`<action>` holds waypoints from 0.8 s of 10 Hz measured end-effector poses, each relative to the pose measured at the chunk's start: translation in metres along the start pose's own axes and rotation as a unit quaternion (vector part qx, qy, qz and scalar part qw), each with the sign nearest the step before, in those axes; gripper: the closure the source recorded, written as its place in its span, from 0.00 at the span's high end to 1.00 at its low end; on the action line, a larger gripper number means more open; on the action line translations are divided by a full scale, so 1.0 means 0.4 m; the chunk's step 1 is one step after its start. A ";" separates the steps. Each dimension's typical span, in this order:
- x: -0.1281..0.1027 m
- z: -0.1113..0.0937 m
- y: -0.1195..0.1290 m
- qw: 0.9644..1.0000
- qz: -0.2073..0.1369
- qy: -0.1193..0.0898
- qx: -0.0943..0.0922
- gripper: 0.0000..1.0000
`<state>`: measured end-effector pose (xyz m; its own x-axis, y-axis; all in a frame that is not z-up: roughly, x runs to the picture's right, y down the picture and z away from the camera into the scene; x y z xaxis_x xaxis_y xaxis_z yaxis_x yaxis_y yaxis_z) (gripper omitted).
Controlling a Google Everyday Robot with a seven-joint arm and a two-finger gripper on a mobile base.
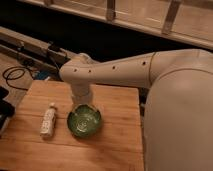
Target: Place the bottle in the ceramic bowl
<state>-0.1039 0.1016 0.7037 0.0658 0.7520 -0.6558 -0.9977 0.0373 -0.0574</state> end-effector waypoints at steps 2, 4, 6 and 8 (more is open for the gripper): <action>0.000 0.000 0.000 1.000 0.000 0.000 0.000 0.65; 0.000 0.000 0.000 1.000 0.000 0.000 0.000 0.65; 0.000 -0.001 -0.001 1.000 0.000 -0.001 0.000 0.65; -0.005 -0.011 0.004 1.000 -0.006 -0.023 0.010 0.65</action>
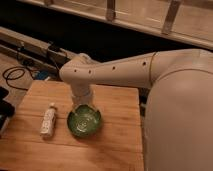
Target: Place the bottle in the ceramic bowl
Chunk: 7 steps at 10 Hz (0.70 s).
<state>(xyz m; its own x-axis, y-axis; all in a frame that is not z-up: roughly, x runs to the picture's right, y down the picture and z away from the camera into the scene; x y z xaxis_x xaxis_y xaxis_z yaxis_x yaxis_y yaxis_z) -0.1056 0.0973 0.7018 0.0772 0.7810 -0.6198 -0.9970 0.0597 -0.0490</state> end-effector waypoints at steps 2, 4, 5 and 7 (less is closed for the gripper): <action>-0.019 -0.020 0.053 0.998 -0.020 -0.059 0.008 0.65; -0.059 -0.043 0.151 0.993 -0.047 -0.108 0.007 0.65; -0.084 -0.052 0.212 0.990 -0.059 -0.125 0.003 0.65; -0.099 -0.059 0.267 0.988 -0.069 -0.136 -0.001 0.65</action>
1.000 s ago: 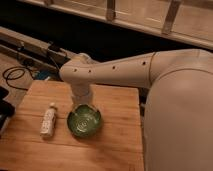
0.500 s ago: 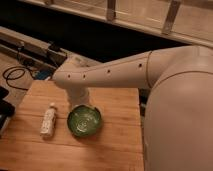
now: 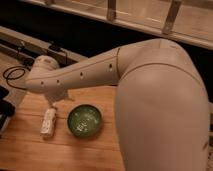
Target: Place the bottle in the ceramic bowl
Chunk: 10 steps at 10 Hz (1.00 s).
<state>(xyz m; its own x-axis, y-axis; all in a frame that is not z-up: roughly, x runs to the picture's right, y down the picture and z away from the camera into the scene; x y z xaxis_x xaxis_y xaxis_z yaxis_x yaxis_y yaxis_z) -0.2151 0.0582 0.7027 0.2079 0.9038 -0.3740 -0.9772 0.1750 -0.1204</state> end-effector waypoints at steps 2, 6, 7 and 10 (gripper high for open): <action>-0.002 0.002 -0.016 1.000 0.003 0.001 0.006 0.65; -0.004 0.002 0.011 1.000 -0.018 0.000 -0.001 0.65; -0.008 0.004 0.034 1.000 -0.029 -0.001 -0.004 0.65; -0.019 0.018 0.132 0.998 -0.064 0.000 -0.024 0.65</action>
<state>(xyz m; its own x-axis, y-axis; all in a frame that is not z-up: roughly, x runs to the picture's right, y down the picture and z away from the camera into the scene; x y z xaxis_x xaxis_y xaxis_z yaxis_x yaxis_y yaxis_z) -0.2686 0.0636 0.7058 0.3314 0.8751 -0.3528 -0.9392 0.2705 -0.2113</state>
